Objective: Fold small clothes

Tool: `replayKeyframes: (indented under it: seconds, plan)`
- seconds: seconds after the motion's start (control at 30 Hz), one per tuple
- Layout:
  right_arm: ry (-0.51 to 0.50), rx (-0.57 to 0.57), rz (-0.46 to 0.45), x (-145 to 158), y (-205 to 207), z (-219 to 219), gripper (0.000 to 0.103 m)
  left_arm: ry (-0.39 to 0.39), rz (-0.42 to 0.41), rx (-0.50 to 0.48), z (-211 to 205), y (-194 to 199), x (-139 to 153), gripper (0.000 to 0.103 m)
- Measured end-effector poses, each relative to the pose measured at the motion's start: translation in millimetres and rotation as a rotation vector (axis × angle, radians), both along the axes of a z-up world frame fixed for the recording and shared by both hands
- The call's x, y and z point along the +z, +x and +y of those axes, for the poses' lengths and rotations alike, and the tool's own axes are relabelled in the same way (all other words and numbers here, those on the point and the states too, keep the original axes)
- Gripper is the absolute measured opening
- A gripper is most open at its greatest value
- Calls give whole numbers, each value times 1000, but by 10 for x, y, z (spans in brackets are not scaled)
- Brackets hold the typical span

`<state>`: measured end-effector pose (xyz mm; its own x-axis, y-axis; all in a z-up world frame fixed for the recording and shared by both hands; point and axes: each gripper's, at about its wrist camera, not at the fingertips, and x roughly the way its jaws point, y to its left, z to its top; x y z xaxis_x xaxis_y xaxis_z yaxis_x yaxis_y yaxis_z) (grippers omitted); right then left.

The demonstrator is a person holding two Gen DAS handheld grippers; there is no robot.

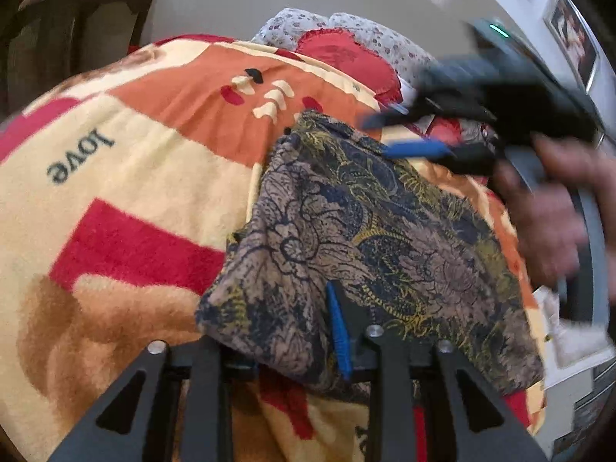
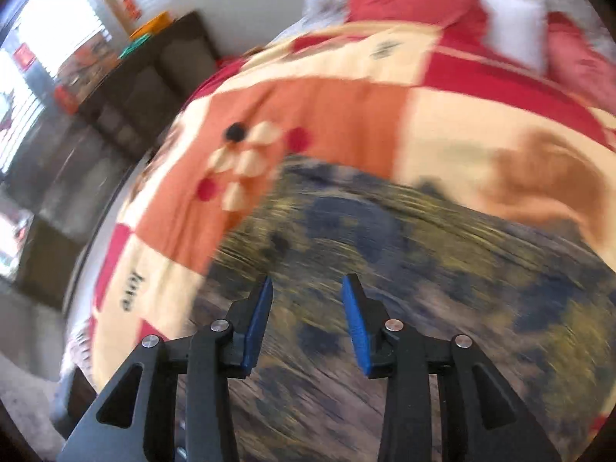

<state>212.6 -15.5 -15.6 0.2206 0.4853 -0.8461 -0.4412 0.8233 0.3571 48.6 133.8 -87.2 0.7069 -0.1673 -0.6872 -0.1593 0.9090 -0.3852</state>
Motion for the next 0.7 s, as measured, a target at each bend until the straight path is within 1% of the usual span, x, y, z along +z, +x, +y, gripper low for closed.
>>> replayKeyframes:
  seconds: [0.1, 0.13, 0.23, 0.3, 0.43, 0.5, 0.57, 0.7]
  plan:
    - [53, 5, 125, -134, 237, 224, 31, 75, -31, -18, -109, -27, 105, 11]
    - [74, -9, 184, -202, 320, 282, 31, 106, -49, -28, -156, -34, 153, 10]
    - [83, -46, 296, -330, 457, 370, 33, 195, -102, -72, -308, -44, 290, 8]
    - [87, -54, 335, -361, 522, 426, 33, 239, -133, -97, -396, -63, 363, 8]
    - [39, -20, 330, -325, 586, 581, 39, 338, -182, -157, -590, -51, 467, 8]
    - [-6, 1, 327, -314, 596, 679, 39, 375, -196, -181, -681, -48, 495, 7]
    - [-61, 29, 315, -312, 594, 780, 39, 396, -201, -204, -772, -33, 518, 7]
    - [-178, 95, 275, -261, 570, 997, 39, 394, -207, -244, -878, 3, 546, 7]
